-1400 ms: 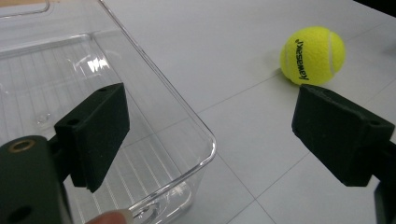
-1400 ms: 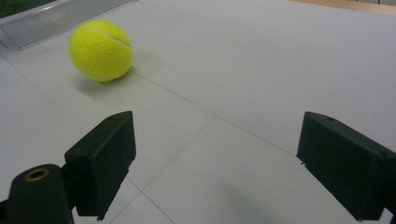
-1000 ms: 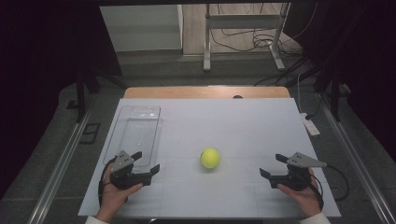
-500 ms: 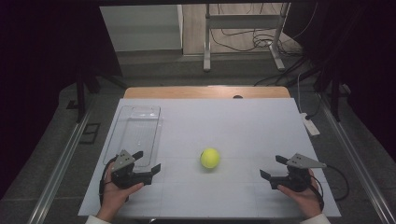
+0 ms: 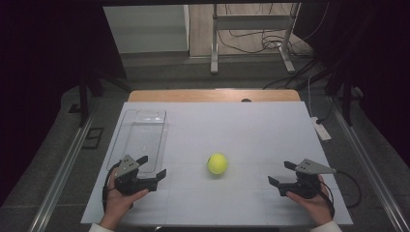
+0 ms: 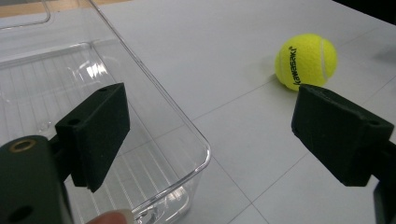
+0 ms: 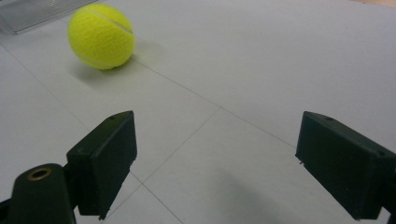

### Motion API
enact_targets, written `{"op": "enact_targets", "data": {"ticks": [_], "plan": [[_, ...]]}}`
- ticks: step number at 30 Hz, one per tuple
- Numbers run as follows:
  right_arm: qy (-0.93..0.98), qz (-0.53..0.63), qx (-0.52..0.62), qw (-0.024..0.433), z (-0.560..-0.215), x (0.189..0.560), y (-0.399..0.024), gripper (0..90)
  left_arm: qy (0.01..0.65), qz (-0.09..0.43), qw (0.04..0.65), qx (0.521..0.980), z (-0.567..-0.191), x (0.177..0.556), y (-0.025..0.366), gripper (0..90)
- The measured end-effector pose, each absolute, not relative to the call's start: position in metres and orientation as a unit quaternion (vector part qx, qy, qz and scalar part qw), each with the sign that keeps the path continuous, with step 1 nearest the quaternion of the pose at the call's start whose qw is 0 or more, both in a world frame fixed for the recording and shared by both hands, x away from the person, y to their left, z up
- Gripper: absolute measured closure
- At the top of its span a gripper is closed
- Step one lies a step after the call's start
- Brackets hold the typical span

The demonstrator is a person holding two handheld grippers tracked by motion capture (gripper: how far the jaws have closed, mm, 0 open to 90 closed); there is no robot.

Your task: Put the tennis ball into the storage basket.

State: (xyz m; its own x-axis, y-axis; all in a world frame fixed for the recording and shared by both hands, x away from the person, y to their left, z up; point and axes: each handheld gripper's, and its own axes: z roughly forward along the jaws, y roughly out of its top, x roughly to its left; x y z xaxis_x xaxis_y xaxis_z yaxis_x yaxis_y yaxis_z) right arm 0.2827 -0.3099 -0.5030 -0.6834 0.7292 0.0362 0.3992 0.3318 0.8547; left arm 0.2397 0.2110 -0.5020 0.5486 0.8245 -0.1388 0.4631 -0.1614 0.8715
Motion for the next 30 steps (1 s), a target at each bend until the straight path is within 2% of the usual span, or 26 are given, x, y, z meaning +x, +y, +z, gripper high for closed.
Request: {"op": "enact_targets", "data": {"ticks": [15,30], "plan": [[0.791,0.460,0.361,0.178,-0.503,0.282,-0.313,12.6,0.439,0.176,0.473,0.744,-0.497,0.245,0.204,12.9],[0.791,0.462,0.359,0.178,-0.504,0.283,-0.312,12.7,0.424,0.178,0.480,0.747,-0.476,0.251,0.190,13.0]]}}
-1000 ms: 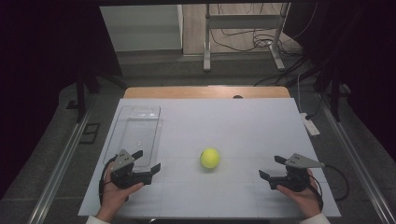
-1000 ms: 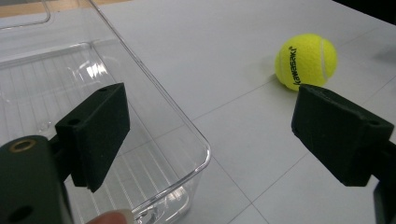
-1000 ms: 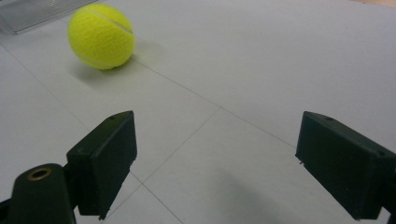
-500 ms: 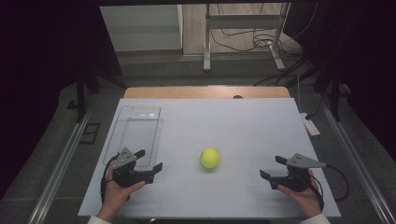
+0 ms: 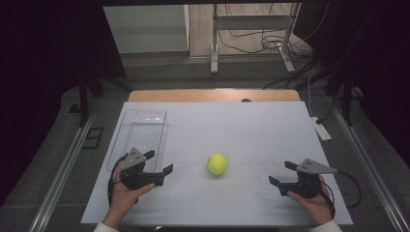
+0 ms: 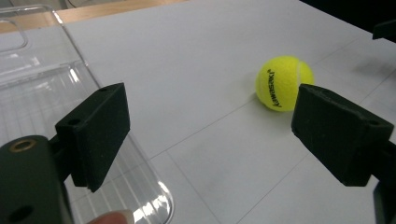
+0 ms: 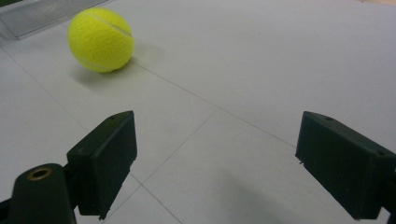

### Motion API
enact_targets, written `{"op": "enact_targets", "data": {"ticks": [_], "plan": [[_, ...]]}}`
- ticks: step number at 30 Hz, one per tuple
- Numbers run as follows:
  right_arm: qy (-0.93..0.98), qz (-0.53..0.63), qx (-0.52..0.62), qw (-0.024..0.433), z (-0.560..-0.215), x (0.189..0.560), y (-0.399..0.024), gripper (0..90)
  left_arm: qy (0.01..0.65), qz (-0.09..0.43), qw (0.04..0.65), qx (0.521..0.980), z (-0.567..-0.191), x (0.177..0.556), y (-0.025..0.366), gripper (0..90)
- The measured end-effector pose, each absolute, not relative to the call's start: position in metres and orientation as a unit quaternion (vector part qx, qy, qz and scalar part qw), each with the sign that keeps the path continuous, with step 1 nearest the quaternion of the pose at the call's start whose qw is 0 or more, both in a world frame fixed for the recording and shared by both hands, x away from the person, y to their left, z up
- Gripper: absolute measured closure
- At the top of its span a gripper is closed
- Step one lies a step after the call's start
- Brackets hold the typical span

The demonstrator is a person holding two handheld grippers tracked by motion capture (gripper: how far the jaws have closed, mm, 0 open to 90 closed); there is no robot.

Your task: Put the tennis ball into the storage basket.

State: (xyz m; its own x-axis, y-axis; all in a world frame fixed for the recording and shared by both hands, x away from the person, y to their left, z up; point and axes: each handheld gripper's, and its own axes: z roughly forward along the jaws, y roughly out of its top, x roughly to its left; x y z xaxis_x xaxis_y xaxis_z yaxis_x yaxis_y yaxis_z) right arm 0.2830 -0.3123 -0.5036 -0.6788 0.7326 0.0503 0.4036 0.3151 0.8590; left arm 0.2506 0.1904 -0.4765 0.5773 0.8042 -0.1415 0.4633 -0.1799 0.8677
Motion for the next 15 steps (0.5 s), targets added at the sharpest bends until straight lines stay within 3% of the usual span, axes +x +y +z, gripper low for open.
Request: {"op": "enact_targets", "data": {"ticks": [15], "plan": [[0.790,0.461,0.363,0.178,-0.5053,0.2808,-0.3112,12.7,0.409,0.160,0.480,0.759,-0.4694,0.2582,0.1840,13.0]]}}
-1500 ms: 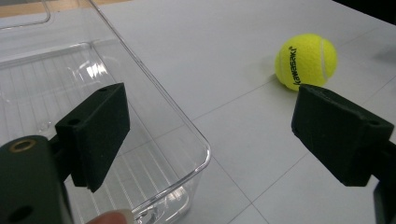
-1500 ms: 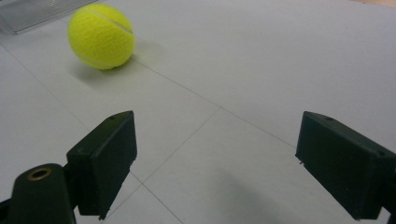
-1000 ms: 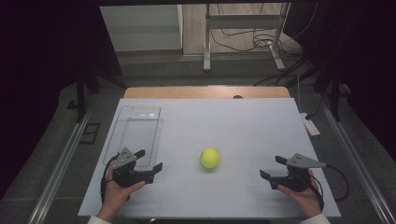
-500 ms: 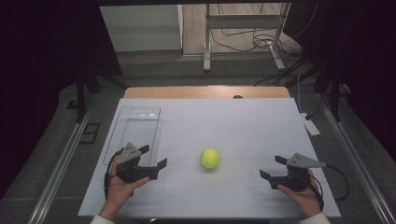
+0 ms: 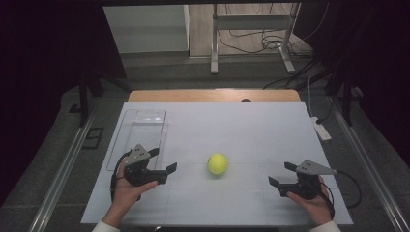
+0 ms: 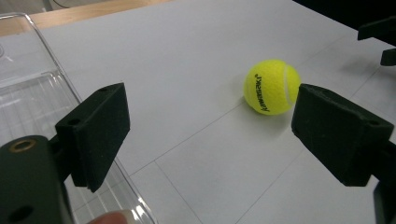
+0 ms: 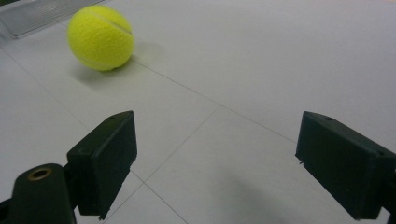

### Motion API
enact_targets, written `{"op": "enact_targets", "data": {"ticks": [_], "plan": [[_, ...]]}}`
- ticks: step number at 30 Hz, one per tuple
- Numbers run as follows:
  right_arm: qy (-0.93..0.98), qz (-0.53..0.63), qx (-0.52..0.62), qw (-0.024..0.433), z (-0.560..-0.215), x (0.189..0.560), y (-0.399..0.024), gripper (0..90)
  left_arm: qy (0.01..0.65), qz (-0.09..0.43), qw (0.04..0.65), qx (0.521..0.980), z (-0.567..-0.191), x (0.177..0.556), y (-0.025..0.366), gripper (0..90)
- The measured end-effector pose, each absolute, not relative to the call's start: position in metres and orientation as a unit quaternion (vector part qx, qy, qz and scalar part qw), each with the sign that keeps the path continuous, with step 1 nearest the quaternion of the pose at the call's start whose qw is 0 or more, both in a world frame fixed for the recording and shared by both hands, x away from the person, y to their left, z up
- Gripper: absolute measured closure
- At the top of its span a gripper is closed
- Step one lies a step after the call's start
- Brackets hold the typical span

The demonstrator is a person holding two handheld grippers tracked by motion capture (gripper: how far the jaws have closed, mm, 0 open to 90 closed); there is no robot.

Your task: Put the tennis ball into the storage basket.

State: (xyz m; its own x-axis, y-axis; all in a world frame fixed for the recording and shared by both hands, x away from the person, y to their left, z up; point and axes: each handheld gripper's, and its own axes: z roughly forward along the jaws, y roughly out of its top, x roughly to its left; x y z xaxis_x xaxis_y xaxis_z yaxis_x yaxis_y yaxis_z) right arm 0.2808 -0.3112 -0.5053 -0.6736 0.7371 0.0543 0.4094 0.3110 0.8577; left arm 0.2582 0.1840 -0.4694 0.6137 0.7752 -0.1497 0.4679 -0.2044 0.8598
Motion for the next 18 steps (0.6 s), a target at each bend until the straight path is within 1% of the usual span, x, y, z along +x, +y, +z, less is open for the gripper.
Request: {"op": "enact_targets", "data": {"ticks": [18], "plan": [[0.787,0.466,0.362,0.180,-0.504,0.281,-0.312,11.4,0.394,0.136,0.475,0.775,-0.464,0.272,0.166,12.9]]}}
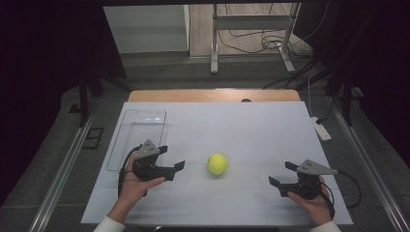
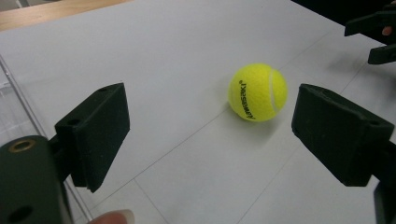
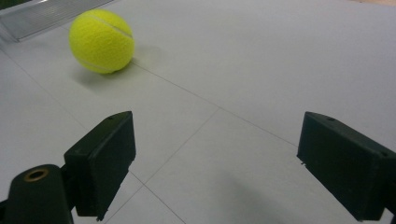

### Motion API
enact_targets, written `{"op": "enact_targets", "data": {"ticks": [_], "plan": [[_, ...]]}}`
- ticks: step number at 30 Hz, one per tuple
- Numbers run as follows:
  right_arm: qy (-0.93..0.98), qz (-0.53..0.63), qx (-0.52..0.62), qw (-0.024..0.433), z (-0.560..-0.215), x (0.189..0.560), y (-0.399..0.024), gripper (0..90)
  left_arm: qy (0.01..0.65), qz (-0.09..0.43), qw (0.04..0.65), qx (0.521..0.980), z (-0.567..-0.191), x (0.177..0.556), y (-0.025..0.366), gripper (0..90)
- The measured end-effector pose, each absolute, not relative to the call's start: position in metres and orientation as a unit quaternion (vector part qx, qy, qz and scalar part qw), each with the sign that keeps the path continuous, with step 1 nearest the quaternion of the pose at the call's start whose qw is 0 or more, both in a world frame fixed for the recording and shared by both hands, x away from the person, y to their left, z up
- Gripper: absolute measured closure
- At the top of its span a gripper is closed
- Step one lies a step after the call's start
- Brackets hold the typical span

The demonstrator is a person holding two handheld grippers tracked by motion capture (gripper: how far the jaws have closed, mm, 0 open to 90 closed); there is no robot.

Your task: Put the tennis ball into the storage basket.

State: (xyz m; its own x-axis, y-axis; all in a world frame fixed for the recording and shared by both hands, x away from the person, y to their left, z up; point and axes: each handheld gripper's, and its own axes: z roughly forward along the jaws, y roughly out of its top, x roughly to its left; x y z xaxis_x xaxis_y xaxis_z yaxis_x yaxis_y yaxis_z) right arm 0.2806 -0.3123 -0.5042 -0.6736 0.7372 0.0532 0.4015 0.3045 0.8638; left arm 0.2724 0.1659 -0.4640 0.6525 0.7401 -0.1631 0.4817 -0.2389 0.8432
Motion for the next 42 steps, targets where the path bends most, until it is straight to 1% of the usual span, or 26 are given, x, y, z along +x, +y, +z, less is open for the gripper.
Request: {"op": "enact_targets", "data": {"ticks": [27,42], "plan": [[0.790,0.463,0.358,0.182,-0.504,0.281,-0.312,10.5,0.382,0.112,0.469,0.789,-0.457,0.289,0.148,12.8],[0.791,0.461,0.359,0.184,-0.505,0.281,-0.313,10.6,0.367,0.099,0.461,0.802,-0.454,0.303,0.128,12.5]]}}
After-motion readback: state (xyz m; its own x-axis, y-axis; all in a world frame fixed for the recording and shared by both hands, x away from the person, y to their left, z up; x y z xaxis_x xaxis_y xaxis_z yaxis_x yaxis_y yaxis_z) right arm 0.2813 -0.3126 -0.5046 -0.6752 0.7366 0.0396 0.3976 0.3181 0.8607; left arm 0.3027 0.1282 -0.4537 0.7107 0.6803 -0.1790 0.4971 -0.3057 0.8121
